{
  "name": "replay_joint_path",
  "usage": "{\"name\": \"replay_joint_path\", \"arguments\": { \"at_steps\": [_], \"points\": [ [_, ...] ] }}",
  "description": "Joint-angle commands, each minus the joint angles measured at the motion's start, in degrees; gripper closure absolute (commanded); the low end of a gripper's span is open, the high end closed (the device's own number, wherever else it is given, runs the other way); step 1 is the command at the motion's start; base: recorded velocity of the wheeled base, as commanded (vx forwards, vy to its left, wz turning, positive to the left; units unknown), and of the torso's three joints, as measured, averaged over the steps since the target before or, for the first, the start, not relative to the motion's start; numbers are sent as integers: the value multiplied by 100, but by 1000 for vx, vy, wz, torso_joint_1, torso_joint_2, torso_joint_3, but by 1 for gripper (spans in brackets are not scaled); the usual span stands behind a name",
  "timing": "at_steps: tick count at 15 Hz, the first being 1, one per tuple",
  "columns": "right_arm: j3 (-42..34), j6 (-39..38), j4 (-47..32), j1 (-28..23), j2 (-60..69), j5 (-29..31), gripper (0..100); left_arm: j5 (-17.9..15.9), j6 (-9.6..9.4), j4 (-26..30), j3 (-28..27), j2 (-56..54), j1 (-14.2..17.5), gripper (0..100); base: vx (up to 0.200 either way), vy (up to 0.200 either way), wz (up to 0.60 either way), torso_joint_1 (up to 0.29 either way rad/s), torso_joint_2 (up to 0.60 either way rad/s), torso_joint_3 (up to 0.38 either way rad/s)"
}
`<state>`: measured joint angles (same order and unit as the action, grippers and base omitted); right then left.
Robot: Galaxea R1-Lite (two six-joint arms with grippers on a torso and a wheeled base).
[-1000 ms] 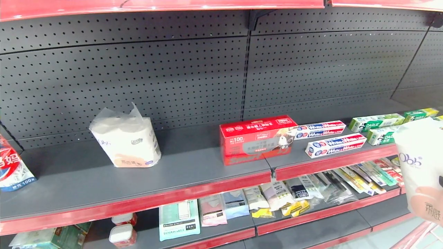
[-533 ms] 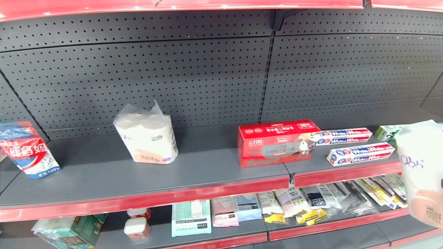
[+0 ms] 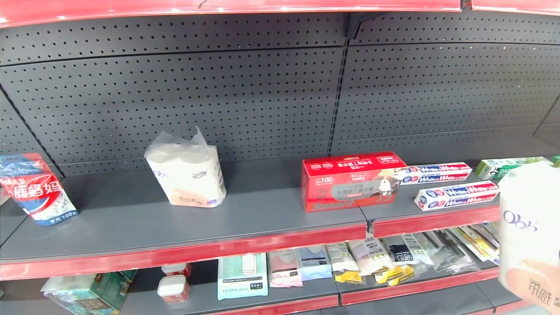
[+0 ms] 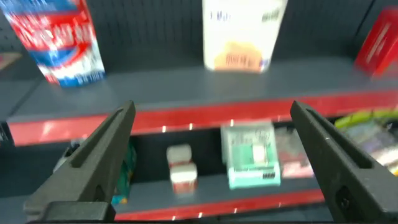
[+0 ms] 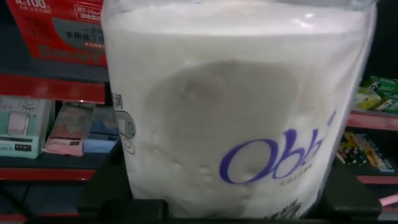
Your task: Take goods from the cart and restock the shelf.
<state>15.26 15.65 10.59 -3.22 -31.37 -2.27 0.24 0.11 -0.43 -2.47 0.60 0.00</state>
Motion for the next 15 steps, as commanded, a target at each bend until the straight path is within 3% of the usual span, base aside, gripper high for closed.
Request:
{"name": "replay_joint_path", "arguments": {
  "at_steps": [1, 2, 3, 4, 5, 6, 7, 8, 10, 11, 12, 13, 14, 15],
  "points": [
    [-85, -168, 4, -3, 386, 7, 100, 178, 1026, 25, -1862, 1839, -9, 0, 0, 0, 0, 0, 0, 0],
    [-67, -194, 4, -12, 394, 16, 100, 547, 1369, 16, -2240, 2436, 26, 0, 0, 0, 0, 0, 0, 0],
    [12, -194, 4, -12, 333, 25, 100, 1057, 1316, 16, -2240, 2841, 70, 0, 0, 0, 0, 0, 0, 0],
    [144, -194, 4, -12, 236, 25, 100, 1593, 1149, 60, -2249, 3315, 158, 0, 0, 0, 0, 0, 0, 0],
    [232, -212, 22, -12, 87, 16, 100, 1918, 991, -28, -2266, 3904, 299, 0, 0, 0, 0, 0, 0, 0],
    [267, -221, 30, -12, 8, 16, 100, 1936, 929, -107, -2293, 4177, 360, 0, 0, 0, 0, 0, 0, 0],
    [355, -273, 48, -3, -194, -11, 100, 1865, 719, -669, -2266, 4739, 369, 0, 0, 0, 0, 0, 0, 0],
    [486, -388, 39, -3, -405, -19, 100, 1364, 472, -1100, -2231, 5214, 369, 0, 0, 0, 0, 0, 0, 0],
    [548, -625, 48, -3, -590, -19, 100, 151, 112, -1293, -2161, 5662, 510, 0, 0, 0, 0, 0, 0, 0],
    [557, -730, 39, -12, -643, -28, 100, -543, -292, -1293, -2152, 5864, 826, 0, 0, 0, 0, 0, 0, 0],
    [583, -722, 48, 5, -695, -19, 100, -1167, -653, -1328, -2161, 6128, 1310, 0, 0, 0, 0, 0, 0, 0],
    [592, -722, 48, -3, -801, -11, 100, -2046, -1145, -1451, -2178, 6558, 1898, 0, 0, 0, 0, 0, 0, 0],
    [601, -730, 48, -30, -818, -11, 100, -2635, -1549, -1654, -2178, 6972, 2329, 0, 0, 0, 0, 0, 0, 0],
    [601, -739, 39, -30, -818, -2, 100, -3338, -2164, -2199, -2231, 7806, 2812, 0, 0, 0, 0, 0, 0, 0]
  ]
}}
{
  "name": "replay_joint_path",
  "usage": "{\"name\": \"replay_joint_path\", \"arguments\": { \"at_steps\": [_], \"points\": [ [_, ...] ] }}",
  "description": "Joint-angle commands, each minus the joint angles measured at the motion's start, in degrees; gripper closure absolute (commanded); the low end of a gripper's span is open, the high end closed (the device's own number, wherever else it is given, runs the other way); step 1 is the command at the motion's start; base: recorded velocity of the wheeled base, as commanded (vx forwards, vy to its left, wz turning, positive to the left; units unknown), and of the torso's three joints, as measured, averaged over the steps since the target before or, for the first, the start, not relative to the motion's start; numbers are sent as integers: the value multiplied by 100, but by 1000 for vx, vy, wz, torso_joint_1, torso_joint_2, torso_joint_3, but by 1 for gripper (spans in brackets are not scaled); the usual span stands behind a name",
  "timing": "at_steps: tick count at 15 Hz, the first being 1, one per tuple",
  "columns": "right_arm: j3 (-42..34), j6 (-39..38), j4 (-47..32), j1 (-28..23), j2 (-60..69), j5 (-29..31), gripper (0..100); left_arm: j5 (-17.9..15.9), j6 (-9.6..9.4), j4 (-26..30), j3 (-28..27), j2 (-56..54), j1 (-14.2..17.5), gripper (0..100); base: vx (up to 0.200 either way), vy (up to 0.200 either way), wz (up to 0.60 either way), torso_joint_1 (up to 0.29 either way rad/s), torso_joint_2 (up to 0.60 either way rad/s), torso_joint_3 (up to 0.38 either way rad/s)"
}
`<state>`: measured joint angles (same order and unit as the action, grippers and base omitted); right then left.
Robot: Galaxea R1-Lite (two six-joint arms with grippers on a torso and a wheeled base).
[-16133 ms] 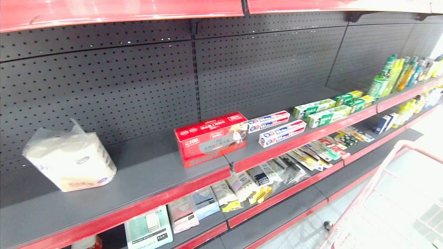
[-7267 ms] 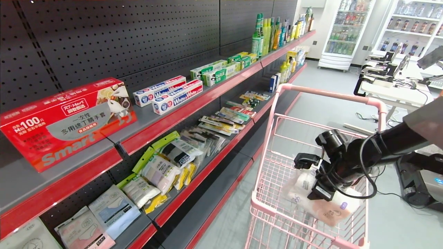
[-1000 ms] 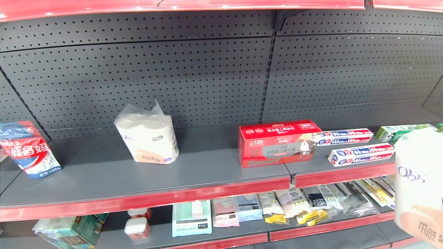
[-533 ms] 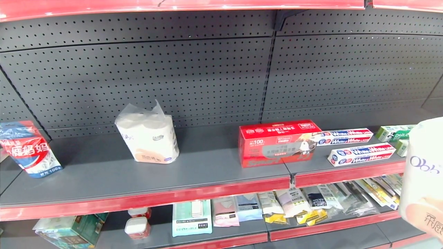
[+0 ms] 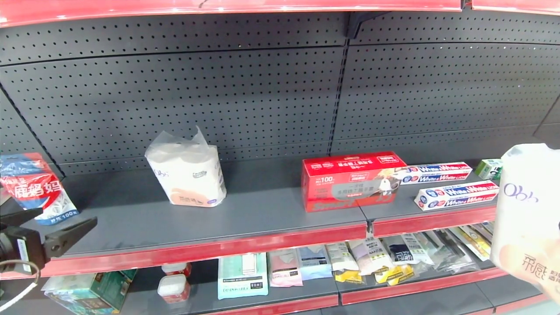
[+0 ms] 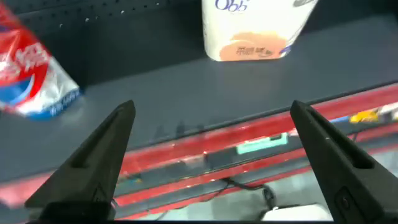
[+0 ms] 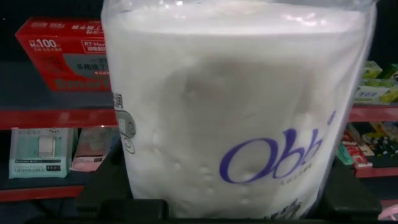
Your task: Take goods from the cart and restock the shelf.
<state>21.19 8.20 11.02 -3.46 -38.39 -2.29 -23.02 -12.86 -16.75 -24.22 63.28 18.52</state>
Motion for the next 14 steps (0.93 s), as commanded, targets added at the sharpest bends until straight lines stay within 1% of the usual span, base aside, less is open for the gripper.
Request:
{"name": "replay_joint_path", "arguments": {
  "at_steps": [1, 2, 3, 4, 5, 6, 7, 8, 9, 10, 11, 12, 13, 14],
  "points": [
    [-1, -12, -21, -14, -125, 9, 100, -1240, -1052, -874, -100, 1872, 1049, 0, 0, 0, 0, 0, 0, 0],
    [8, -152, -21, -146, -274, 27, 100, -1715, -1157, -1779, -267, 2663, 1075, 0, 0, 0, 0, 0, 0, 0],
    [8, -152, 5, -225, -354, 27, 100, -1820, -1157, -1946, -346, 2839, 1075, 0, 0, 0, 0, 0, 0, 0],
    [87, -144, 5, -462, -565, 27, 100, -2234, -1166, -2008, -724, 3226, 1066, 0, 0, 0, 0, 0, 0, 0],
    [140, -135, 14, -585, -696, 18, 100, -2445, -1166, -2008, -997, 3472, 1075, 0, 0, 0, 0, 0, 0, 0],
    [175, -135, 14, -603, -723, 9, 100, -2506, -1166, -2008, -1085, 3542, 1075, 0, 0, 0, 0, 0, 0, 0],
    [325, -144, 14, -603, -828, 9, 100, -2866, -1184, -2008, -1357, 3806, 1022, 0, 0, 0, 0, 0, 0, 0],
    [360, -144, 14, -612, -855, 18, 100, -2998, -1210, -2008, -1480, 3964, 943, 0, 0, 0, 0, 0, 0, 0],
    [386, -144, 5, -621, -863, 18, 100, -3033, -1210, -2008, -1542, 4043, 917, 0, 0, 0, 0, 0, 0, 0],
    [395, -135, 5, -673, -890, 27, 100, -3148, -1210, -2016, -1735, 4307, 864, 0, 0, 0, 0, 0, 0, 0],
    [386, -135, -3, -691, -890, 27, 100, -3165, -1228, -2025, -1955, 4553, 794, 0, 0, 0, 0, 0, 0, 0],
    [360, -135, -12, -691, -890, 27, 100, -3262, -1228, -2025, -2139, 4702, 785, 0, 0, 0, 0, 0, 0, 0],
    [351, -126, -12, -691, -890, 27, 100, -3464, -1228, -2016, -2324, 4852, 767, 0, 0, 0, 0, 0, 0, 0],
    [360, -126, -12, -700, -890, 36, 100, -3552, -1228, -2008, -2429, 4939, 723, 0, 0, 0, 0, 0, 0, 0]
  ]
}}
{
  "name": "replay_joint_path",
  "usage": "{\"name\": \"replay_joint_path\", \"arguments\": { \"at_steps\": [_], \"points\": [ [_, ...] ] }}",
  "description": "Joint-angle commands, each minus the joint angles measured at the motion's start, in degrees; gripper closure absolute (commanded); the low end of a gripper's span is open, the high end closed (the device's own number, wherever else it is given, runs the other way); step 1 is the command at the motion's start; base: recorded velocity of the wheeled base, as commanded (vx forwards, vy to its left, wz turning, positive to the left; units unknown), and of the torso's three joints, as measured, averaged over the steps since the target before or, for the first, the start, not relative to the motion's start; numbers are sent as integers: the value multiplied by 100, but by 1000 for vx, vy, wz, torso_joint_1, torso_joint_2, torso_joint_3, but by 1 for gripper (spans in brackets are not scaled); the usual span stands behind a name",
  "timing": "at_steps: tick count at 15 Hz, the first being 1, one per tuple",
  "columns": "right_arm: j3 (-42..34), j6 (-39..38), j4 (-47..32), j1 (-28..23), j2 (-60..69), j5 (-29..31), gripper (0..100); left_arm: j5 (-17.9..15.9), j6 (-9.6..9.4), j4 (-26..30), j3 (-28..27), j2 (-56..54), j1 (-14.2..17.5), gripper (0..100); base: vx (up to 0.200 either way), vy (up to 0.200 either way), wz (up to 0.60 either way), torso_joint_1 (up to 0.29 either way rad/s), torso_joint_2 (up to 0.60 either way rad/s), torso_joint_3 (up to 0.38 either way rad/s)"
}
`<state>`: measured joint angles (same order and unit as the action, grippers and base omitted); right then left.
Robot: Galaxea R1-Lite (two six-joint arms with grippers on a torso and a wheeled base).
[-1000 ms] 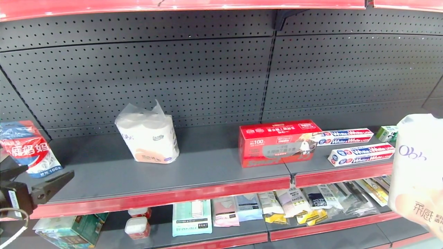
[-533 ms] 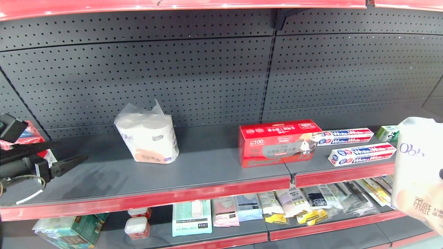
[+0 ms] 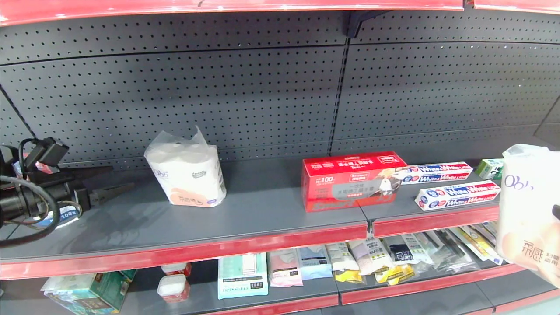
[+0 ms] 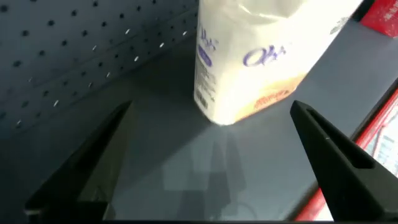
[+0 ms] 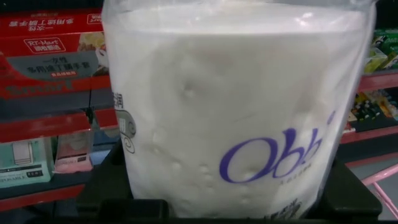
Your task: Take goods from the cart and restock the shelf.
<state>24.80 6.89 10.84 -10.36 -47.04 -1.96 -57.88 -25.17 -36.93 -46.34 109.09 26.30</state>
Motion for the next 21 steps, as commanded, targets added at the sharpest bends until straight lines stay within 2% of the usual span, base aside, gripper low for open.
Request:
{"name": "replay_joint_path", "arguments": {
  "at_steps": [1, 3, 4, 7, 14, 16, 19, 21],
  "points": [
    [-10, 14, -20, -10, -33, 3, 100, -101, 4, 10, -271, 472, -81, 0, 0, 0, 0, 0, 0, 0],
    [-27, 50, -20, -1, -86, 3, 100, -162, 4, 10, -429, 657, -221, 0, 0, 0, 0, 0, 0, 0],
    [-27, 120, -20, -1, -147, 3, 100, -180, 4, -8, -675, 833, -397, 0, 0, 0, 0, 0, 0, 0],
    [-19, 155, -11, -1, -226, 3, 100, -312, 4, 10, -1123, 1026, -626, 0, 0, 0, 0, 0, 0, 0],
    [-177, 173, -20, -10, -235, 144, 100, -355, 39, 19, -1519, 1466, -1030, 0, 0, 0, 0, 0, 0, 0],
    [-247, 225, -20, -10, -253, 144, 100, -443, 118, 27, -1651, 1597, -1171, 0, 0, 0, 0, 0, 0, 0],
    [-247, 234, -11, -10, -349, 144, 100, -593, 382, 10, -1659, 1606, -1320, 0, 0, 0, 0, 0, 0, 0],
    [-247, 252, -3, -10, -367, 144, 100, -769, 399, 1, -1668, 1668, -1390, 0, 0, 0, 0, 0, 0, 0]
  ]
}}
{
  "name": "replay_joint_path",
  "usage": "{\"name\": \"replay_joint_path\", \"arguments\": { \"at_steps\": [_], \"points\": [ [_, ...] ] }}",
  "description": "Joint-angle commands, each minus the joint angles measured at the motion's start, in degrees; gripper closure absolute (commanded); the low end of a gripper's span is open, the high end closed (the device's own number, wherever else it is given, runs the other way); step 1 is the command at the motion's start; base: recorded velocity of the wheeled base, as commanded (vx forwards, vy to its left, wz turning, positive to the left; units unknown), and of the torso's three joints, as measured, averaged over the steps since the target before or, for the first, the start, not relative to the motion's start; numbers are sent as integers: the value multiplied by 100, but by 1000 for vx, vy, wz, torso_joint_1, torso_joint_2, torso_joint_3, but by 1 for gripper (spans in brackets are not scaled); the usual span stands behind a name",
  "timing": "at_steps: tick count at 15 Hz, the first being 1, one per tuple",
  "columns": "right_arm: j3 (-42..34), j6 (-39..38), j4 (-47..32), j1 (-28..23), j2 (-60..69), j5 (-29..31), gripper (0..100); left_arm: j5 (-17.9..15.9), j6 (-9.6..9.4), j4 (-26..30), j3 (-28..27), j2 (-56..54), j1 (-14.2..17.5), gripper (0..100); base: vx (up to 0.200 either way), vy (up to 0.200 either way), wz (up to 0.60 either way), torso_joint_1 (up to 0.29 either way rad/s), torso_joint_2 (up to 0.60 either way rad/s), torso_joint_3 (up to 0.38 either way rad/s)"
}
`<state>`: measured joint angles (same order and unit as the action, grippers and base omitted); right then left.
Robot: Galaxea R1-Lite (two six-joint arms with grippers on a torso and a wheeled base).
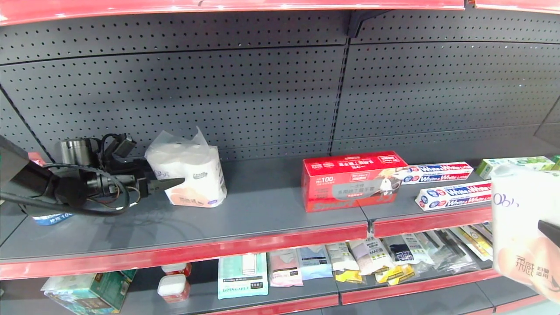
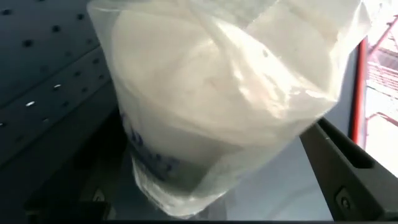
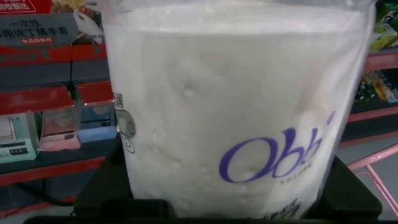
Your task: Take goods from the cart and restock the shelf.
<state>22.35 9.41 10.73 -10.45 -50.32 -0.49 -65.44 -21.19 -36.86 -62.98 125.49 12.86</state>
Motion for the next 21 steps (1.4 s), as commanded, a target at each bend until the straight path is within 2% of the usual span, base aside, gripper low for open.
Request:
{"name": "replay_joint_path", "arguments": {
  "at_steps": [1, 6, 8, 10, 13, 16, 19, 21],
  "points": [
    [-2, 70, -9, -1, -39, -4, 100, -48, 1, 4, -39, 63, -82, 0, 0, 0, 0, 0, 0, 0],
    [7, 237, 26, 8, -144, -4, 100, -118, 45, 13, -514, 494, -152, 0, 0, 0, 0, 0, 0, 0],
    [-2, 237, 26, -1, -153, -4, 100, -74, 378, 4, -470, 459, -152, 0, 0, 0, 0, 0, 0, 0],
    [-2, 237, 26, 8, -153, -4, 100, -127, 493, -14, -505, 397, -135, 0, 0, 0, 0, 0, 0, 0],
    [-20, 281, 26, 8, -162, -4, 100, -153, 510, 39, -452, 265, -135, 0, 0, 0, 0, 0, 0, 0],
    [-90, 307, 26, 8, -136, -4, 100, -364, 827, 83, -470, 98, -126, 0, 0, 0, 0, 0, 0, 0],
    [-116, 307, 26, 8, -109, -4, 100, -514, 809, 48, -479, 134, -161, 0, 0, 0, 0, 0, 0, 0],
    [-116, 342, 26, -1, -109, -4, 100, -558, 669, 39, -470, 142, -214, 0, 0, 0, 0, 0, 0, 0]
  ]
}}
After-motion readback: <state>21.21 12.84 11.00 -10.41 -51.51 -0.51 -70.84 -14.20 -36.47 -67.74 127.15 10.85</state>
